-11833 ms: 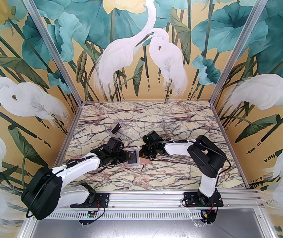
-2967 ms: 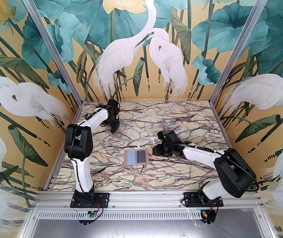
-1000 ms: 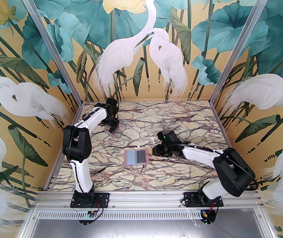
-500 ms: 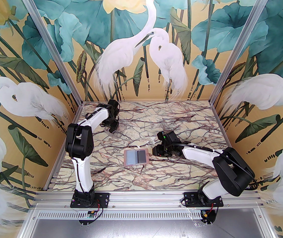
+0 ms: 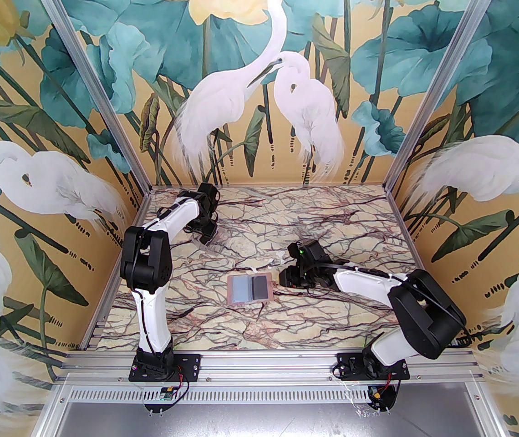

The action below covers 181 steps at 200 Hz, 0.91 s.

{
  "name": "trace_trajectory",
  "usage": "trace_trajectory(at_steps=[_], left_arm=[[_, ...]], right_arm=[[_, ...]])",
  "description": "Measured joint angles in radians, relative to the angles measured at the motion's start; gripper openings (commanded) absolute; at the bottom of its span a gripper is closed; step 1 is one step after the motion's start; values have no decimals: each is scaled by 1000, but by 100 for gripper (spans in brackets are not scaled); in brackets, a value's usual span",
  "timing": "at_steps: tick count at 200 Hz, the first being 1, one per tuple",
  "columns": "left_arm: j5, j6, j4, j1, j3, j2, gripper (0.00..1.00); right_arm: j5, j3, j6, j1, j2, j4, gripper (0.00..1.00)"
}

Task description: Put the credit cards into the card holder

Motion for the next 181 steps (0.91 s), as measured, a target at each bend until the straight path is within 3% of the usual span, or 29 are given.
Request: trace_trajectory(at_steps=[181], left_arm=[[-97, 0, 11, 0, 0, 3, 54]], right_arm=[[-3, 0, 0, 0, 0, 0, 32]])
